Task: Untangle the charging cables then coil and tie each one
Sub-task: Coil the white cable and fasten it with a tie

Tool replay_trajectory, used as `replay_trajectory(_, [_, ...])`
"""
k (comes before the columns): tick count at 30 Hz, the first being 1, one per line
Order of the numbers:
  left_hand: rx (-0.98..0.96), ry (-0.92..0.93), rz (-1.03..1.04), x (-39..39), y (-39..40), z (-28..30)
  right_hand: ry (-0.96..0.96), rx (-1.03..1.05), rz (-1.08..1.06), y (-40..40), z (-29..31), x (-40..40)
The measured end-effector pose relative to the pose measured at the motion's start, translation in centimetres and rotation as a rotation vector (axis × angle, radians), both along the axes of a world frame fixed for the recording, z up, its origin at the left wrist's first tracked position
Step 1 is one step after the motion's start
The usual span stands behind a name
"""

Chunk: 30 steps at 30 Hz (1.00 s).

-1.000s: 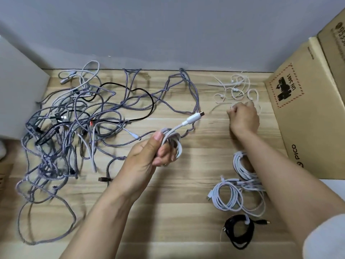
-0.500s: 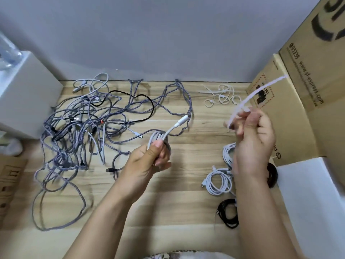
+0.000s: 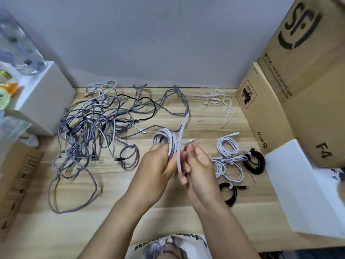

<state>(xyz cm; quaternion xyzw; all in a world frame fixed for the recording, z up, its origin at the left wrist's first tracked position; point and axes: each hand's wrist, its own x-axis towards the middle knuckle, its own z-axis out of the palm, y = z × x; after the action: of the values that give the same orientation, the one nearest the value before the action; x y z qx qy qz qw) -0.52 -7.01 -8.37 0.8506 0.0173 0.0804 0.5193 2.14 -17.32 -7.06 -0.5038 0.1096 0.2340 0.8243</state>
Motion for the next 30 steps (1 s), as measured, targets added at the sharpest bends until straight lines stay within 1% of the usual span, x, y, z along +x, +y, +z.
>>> replay_trajectory(2, [0.074,-0.062,0.020,-0.4,-0.1,0.1,0.055,-0.003,-0.010,0.0,-0.1,-0.1])
replay_trajectory(4, [0.114,-0.107,0.049,-0.6,-0.2,0.2,0.109,0.048,-0.044,-0.1,-0.3,-0.2])
replay_trajectory(7, [0.160,-0.143,0.113,-0.9,-0.2,0.1,0.194,0.220,-0.157,-0.3,-0.6,-0.2])
replay_trajectory(10, [0.154,-0.127,0.157,-1.0,-0.2,0.2,0.244,0.436,-0.238,-0.6,-0.7,-0.4])
replay_trajectory(12, [0.160,-0.137,0.197,-1.0,-0.3,0.3,0.237,0.530,-0.218,-0.8,-0.7,-0.6])
replay_trajectory(13, [0.170,-0.144,0.203,-1.1,-0.3,0.4,0.224,0.537,-0.182,-0.8,-0.6,-0.8])
replay_trajectory(15, [0.178,-0.137,0.199,-1.1,-0.2,0.4,0.199,0.473,-0.091,-0.5,-0.5,-1.0])
replay_trajectory(19, [0.204,-0.132,0.123,-1.2,-0.6,0.7,0.196,0.256,0.037,0.0,-1.2,-1.4])
replay_trajectory(22, [0.246,-0.143,0.043,-1.4,-0.7,0.5,0.164,0.110,0.019,-0.2,-1.6,-1.3])
replay_trajectory(25, [0.250,-0.068,-0.089,-1.6,-0.8,0.3,0.115,-0.010,0.029,-0.7,-1.7,-0.9])
replay_trajectory(27, [0.215,-0.061,-0.125,-1.7,-0.5,0.2,0.110,-0.044,0.054,-1.2,-1.7,-0.8])
replay_trajectory(30, [0.224,-0.068,-0.152,-1.8,-0.2,0.3,0.085,-0.028,0.097,-1.8,-1.6,-1.1])
